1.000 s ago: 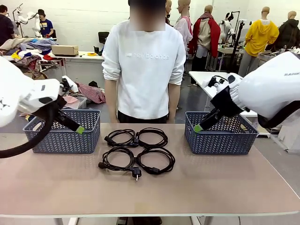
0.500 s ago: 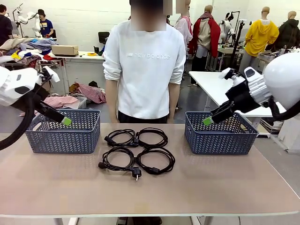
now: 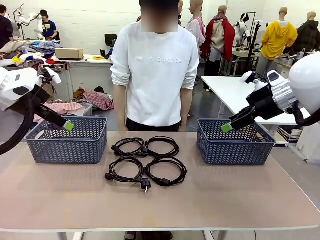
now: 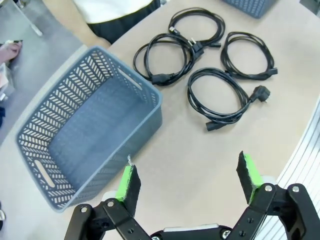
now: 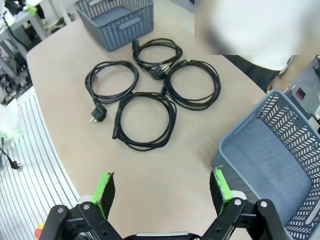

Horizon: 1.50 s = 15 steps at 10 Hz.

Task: Organize the cables according to human instructions.
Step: Pick up a bundle of cables and place it in the basket indicated by the human.

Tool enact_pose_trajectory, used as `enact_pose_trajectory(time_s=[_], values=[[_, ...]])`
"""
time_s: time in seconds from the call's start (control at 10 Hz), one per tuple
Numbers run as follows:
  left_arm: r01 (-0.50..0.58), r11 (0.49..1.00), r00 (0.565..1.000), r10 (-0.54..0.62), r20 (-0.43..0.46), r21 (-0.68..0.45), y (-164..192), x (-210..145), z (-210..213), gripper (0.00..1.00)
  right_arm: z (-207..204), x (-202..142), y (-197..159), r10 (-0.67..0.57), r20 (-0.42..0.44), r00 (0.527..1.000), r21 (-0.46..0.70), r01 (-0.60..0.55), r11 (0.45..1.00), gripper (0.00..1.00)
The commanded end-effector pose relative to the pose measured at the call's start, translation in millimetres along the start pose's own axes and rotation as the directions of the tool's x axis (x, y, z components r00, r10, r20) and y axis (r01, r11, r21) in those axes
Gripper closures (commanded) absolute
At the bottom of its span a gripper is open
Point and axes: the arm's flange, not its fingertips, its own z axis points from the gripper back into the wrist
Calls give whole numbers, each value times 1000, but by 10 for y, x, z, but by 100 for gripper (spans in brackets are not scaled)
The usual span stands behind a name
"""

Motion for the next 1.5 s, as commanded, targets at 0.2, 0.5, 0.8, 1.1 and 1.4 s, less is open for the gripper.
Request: enact_pose_trajectory(time_s=[0.2,0.5,0.8,1.1,1.4], values=[[7,1000,1000,-7,11,-7,-27,-37,-20,0,-14,18,18,0,13,1000,16,0,1000,0],[7,1000,1000,-7,11,-7,-27,-37,-20,0,-14,18,18,0,13,1000,16,0,1000,0],[7,1000,1000,-7,11,-7,-27,-37,-20,0,-14,18,18,0,13,1000,16,0,1000,0],[7,1000,1000,-7,11,-7,-27,-37,-20,0,-14,18,18,0,13,1000,16,0,1000,0],[7,1000,1000,-7,11,-7,-27,-37,-20,0,-14,18,18,0,13,1000,16,0,1000,0]])
